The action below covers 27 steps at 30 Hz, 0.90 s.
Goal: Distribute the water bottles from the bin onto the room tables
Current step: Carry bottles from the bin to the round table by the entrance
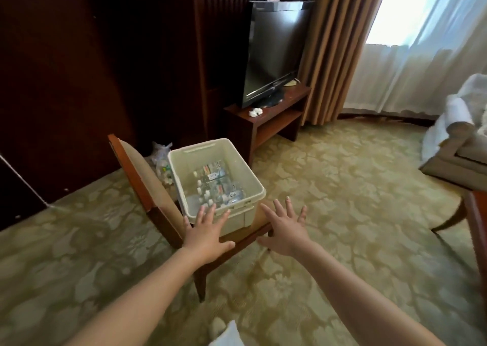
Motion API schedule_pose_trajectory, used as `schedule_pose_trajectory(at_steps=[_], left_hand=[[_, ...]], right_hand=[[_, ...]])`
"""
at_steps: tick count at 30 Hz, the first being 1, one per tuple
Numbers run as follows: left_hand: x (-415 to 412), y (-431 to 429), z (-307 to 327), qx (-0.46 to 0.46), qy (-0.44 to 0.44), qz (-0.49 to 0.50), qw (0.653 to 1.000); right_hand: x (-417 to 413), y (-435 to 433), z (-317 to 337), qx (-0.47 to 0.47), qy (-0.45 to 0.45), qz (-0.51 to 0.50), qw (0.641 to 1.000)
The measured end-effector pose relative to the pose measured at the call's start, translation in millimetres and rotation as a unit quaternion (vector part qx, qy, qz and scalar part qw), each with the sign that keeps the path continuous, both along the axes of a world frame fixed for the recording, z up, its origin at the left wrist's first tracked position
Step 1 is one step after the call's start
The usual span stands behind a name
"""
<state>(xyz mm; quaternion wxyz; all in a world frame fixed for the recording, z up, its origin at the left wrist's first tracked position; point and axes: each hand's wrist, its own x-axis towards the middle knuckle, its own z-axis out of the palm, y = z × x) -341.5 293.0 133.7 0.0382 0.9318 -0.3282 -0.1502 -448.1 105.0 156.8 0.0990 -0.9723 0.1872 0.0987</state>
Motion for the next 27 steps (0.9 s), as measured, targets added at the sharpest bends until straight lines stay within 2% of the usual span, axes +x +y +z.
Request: schedule_pose_trajectory(at_steps=[12, 19, 23, 27], left_hand=[[175, -85, -34, 0.01, 0.047, 0.088, 0.995], [228, -105, -59, 0.016, 0.099, 0.163, 0.981], [254, -115, -77, 0.008, 0.13, 0.23, 0.964], [270, -131, -96, -0.028, 0.198, 0.314, 0.928]], right_hand=[[215, -104, -37, 0.006, 0.038, 0.094, 0.995], [313, -124, -70, 0.034, 0.072, 0.175, 0.981], [372, -134, -87, 0.051, 0.103, 0.232, 0.966], [424, -145, -111, 0.059, 0.152, 0.295, 0.941]])
